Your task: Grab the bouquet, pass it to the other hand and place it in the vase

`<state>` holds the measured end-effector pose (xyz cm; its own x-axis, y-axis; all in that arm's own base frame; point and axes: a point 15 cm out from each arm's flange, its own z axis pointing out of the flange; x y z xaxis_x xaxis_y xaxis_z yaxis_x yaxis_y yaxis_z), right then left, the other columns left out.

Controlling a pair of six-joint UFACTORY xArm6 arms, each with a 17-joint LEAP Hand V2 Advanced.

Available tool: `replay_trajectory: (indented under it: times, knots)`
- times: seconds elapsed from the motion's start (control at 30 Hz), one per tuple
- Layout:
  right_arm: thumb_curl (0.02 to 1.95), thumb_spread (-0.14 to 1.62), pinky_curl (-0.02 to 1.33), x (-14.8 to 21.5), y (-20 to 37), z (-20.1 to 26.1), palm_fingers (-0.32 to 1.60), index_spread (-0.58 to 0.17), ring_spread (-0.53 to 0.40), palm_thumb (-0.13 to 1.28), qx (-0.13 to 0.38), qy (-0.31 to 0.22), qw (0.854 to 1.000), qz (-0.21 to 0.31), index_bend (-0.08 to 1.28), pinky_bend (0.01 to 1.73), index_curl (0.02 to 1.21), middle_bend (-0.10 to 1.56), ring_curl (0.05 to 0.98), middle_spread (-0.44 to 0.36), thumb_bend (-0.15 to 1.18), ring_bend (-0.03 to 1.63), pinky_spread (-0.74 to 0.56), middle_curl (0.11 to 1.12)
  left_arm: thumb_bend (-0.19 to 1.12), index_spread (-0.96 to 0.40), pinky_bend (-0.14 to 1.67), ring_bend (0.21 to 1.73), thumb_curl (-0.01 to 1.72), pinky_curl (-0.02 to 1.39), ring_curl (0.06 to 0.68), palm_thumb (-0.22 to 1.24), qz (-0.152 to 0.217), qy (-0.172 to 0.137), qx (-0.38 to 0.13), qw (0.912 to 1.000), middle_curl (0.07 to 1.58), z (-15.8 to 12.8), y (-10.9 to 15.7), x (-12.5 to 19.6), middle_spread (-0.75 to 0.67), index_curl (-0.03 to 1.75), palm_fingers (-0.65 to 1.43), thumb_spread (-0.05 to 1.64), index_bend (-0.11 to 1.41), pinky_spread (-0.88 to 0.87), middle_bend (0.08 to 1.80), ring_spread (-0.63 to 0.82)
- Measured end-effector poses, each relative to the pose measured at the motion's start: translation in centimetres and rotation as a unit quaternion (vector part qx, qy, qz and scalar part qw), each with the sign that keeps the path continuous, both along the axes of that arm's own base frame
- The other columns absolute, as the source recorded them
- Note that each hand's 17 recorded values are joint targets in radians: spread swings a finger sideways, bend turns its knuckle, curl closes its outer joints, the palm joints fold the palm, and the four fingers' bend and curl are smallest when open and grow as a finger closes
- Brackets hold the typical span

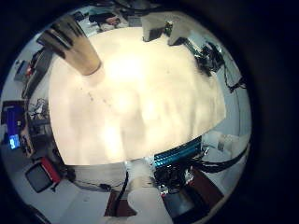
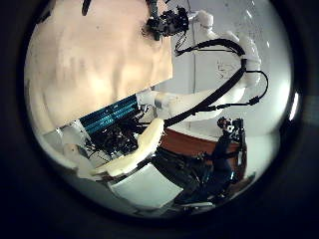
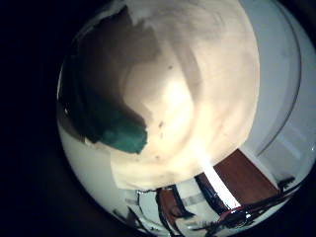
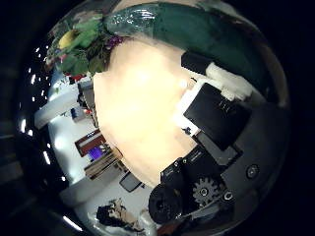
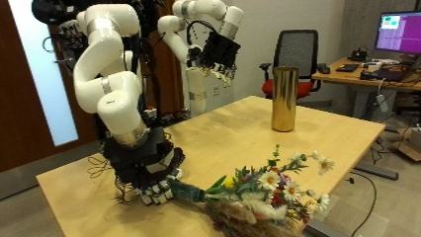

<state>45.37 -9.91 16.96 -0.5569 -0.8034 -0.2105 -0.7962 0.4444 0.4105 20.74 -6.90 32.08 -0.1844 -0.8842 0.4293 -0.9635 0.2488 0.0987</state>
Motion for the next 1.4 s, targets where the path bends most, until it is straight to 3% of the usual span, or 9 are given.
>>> replay_trajectory:
  times: [0.23,0.4,0.83,1.07,1.23,1.4]
  knots:
    - [0.7,0.74,0.62,-3.1,2.4,4.6,1.14,-0.276,-0.2,1.19,0.059,0.045,0.994,0.078,1.06,1.38,0.85,1.3,0.597,-0.146,0.0,1.42,-0.24,0.72,-0.03,0.25,0.2,0.49,0.31,0.31,0.186,0.36,0.0,0.0,-0.001,1.0,0.31,0.0,0.0,0.1,0.49,0.32,0.18,0.89,0.17,0.57,0.2,0.6]
    - [0.77,0.65,0.67,-3.6,4.7,9.4,1.11,-0.263,-0.196,1.22,0.077,-0.007,0.988,0.131,1.07,1.36,0.88,1.33,0.615,-0.137,-0.01,1.44,-0.21,0.73,-0.03,0.25,0.2,0.49,0.31,0.31,0.187,0.36,-0.001,0.0,0.0,1.0,0.31,0.1,-0.1,0.0,0.49,0.32,0.18,0.89,0.17,0.57,0.2,0.6]
    - [0.89,0.43,0.8,-5.1,8.7,18.3,1.11,-0.256,-0.185,1.23,0.119,-0.123,0.972,0.163,1.08,1.27,0.91,1.35,0.635,-0.121,-0.01,1.44,-0.2,0.72,-0.03,0.25,0.2,0.5,0.31,0.31,0.187,0.35,0.011,-0.001,-0.003,0.9999,0.31,0.1,0.1,0.1,0.49,0.32,0.19,0.9,0.17,0.57,0.2,0.6]
    - [0.92,0.37,0.86,-6.3,10.5,23.1,1.12,-0.254,-0.182,1.22,0.172,-0.186,0.952,0.174,1.08,1.22,0.92,1.36,0.64,-0.109,-0.01,1.44,-0.2,0.72,-0.03,0.25,0.2,0.5,0.3,0.31,0.187,0.34,0.028,-0.012,-0.024,0.9993,0.31,1.0,0.3,0.7,0.48,0.32,0.2,0.9,0.17,0.56,0.2,0.58]
    - [0.94,0.34,0.91,-7.4,11.6,26.0,1.11,-0.253,-0.182,1.22,0.226,-0.233,0.924,0.204,1.08,1.18,0.92,1.36,0.643,-0.107,-0.02,1.44,-0.2,0.71,-0.03,0.22,0.19,0.49,0.3,0.3,0.186,0.33,0.032,-0.009,-0.031,0.999,0.32,2.3,0.6,1.1,0.44,0.33,0.23,0.91,0.18,0.56,0.22,0.57]
    - [0.95,0.3,0.96,-7.9,13.6,27.8,1.12,-0.246,-0.181,1.22,0.286,-0.279,0.886,0.234,1.08,1.15,0.92,1.35,0.644,-0.107,-0.02,1.45,-0.21,0.71,-0.03,0.22,0.18,0.49,0.31,0.28,0.183,0.33,0.046,-0.028,-0.046,0.9975,0.32,4.2,1.1,2.3,0.43,0.34,0.23,0.92,0.18,0.54,0.21,0.56]
